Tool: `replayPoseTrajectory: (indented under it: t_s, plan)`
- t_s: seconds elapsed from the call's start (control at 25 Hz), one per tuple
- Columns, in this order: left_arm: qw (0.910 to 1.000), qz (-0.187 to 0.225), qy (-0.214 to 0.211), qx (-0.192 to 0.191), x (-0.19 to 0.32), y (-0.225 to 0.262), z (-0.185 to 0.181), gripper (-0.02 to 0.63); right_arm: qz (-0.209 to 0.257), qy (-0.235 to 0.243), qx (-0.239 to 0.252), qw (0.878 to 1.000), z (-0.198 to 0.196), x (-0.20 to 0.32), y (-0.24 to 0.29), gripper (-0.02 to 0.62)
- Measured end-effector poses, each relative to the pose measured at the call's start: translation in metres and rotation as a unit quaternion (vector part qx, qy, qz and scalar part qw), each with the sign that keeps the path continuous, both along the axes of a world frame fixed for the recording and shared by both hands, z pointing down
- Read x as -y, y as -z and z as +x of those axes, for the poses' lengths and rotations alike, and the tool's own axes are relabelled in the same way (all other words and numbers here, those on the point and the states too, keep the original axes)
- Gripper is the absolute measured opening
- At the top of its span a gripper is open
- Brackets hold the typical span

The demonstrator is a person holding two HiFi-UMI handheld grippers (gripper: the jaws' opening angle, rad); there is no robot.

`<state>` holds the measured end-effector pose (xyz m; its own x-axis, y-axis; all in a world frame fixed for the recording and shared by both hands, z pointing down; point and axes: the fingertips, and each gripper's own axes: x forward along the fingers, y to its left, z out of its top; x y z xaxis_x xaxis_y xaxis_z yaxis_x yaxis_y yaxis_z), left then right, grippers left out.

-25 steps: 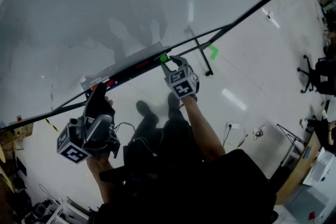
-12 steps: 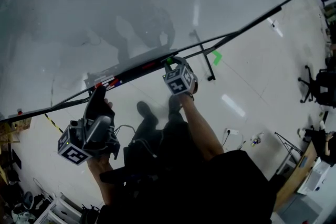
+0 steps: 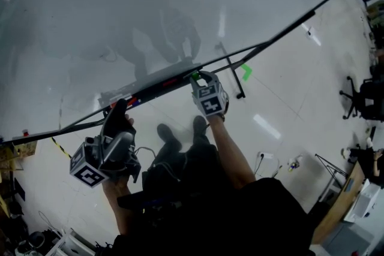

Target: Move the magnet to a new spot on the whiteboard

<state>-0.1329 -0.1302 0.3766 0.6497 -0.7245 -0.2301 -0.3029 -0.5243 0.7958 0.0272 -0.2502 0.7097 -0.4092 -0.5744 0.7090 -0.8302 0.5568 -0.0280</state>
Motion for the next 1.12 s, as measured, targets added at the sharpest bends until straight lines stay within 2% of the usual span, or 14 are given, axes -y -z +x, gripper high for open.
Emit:
replayPoseTrajectory:
  t_s: [0.12,0.24,0.4,0.52,0.64,0.76,0.92,1.12]
  plan:
    - [1.0000,0.008,-0.004,0.004,0.005,0.006,0.000,0.440,0.029,-0.013,0.053,0.998,-0.002,0.002,0.045,0.150]
    - [0.9998,0.004,-0.016,-0.015,0.005,0.009,0.004,0.440,0.075,-0.022,0.117,0.990,0.002,0.006,0.108,0.150]
    - [0.9994,0.006,-0.025,-0.024,0.009,0.010,0.006,0.440,0.158,-0.019,0.187,0.969,0.003,0.006,0.208,0.150]
    - [0.9992,0.015,-0.028,-0.024,0.008,0.017,0.007,0.440,0.247,0.001,0.213,0.945,0.000,-0.003,0.295,0.150]
    - [0.9988,0.026,-0.031,-0.027,0.005,0.028,0.008,0.440,0.335,0.019,0.224,0.915,-0.010,-0.012,0.373,0.150]
    - [0.9985,0.036,-0.032,-0.027,0.005,0.035,0.008,0.440,0.390,0.043,0.207,0.896,-0.026,-0.014,0.415,0.150]
    - [0.9981,0.048,-0.032,-0.022,0.001,0.045,0.011,0.440,0.416,0.055,0.207,0.884,-0.040,-0.015,0.444,0.150]
    - [0.9974,0.063,-0.034,-0.009,0.000,0.051,0.013,0.442,0.430,0.058,0.200,0.878,-0.048,-0.015,0.457,0.150]
